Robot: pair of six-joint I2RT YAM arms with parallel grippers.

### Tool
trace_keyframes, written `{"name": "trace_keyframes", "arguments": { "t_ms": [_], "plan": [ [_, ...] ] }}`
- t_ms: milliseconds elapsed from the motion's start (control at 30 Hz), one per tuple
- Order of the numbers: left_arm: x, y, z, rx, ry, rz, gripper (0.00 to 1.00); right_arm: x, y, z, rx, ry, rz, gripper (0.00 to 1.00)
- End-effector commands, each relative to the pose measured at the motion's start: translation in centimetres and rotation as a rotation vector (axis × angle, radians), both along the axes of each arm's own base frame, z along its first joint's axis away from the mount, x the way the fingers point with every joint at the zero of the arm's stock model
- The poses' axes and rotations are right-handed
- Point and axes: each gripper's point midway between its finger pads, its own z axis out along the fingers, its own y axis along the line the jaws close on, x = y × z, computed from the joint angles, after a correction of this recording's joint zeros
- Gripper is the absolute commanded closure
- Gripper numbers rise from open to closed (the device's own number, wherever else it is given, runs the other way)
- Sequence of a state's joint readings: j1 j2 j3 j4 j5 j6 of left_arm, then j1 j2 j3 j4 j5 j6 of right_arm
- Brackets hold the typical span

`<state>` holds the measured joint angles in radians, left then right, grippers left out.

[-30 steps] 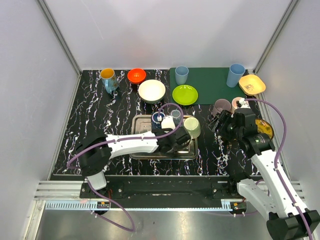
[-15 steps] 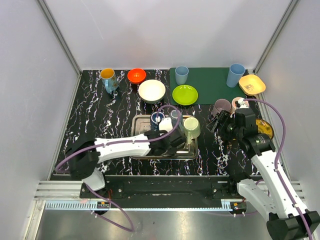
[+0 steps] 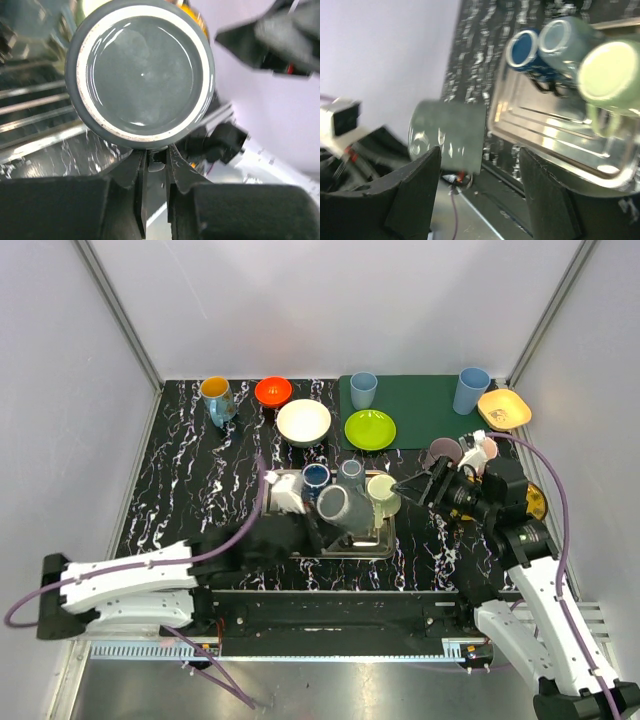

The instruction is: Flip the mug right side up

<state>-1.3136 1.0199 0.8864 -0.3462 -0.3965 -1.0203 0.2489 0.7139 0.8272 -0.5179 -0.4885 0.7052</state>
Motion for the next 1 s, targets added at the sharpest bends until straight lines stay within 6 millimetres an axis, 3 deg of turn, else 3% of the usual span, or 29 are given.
{"name": "trace_keyframes", "arguments": {
  "t_ms": [0,67,200,233,400,600,767,967],
  "plan": [
    [4.5,2.4,8.0,-0.404,-0.186,0.138,1.00,-2.8,3.5,4.7,0.250,-0.118,0.245,0.31],
    [5.3,4.1,11.4,-0.552,-0.254,0.160,1.00,-3.3,3.9,6.3,0.324,-0.165,0.286,0.31],
    [5.6,6.0,13.9,-0.664,-0.350,0.133,1.00,-5.0,4.9,6.2,0.431,-0.148,0.432,0.31],
    [4.7,6.1,15.8,-0.746,-0.394,0.074,1.00,-5.3,5.0,6.4,0.477,-0.105,0.444,0.31],
    [3.0,6.1,18.3,-0.879,-0.456,-0.058,1.00,-5.7,5.9,6.8,0.577,-0.140,0.547,0.37],
    [2.2,4.2,18.4,-0.884,-0.442,-0.161,1.00,-5.6,7.7,8.0,0.598,-0.159,0.603,0.33],
    [2.6,3.0,17.3,-0.863,-0.402,-0.180,1.00,-5.0,8.2,9.8,0.609,-0.223,0.619,0.32],
    [2.7,2.4,17.1,-0.858,-0.388,-0.192,1.00,-4.2,9.9,9.7,0.581,-0.206,0.647,0.35]
  ]
}}
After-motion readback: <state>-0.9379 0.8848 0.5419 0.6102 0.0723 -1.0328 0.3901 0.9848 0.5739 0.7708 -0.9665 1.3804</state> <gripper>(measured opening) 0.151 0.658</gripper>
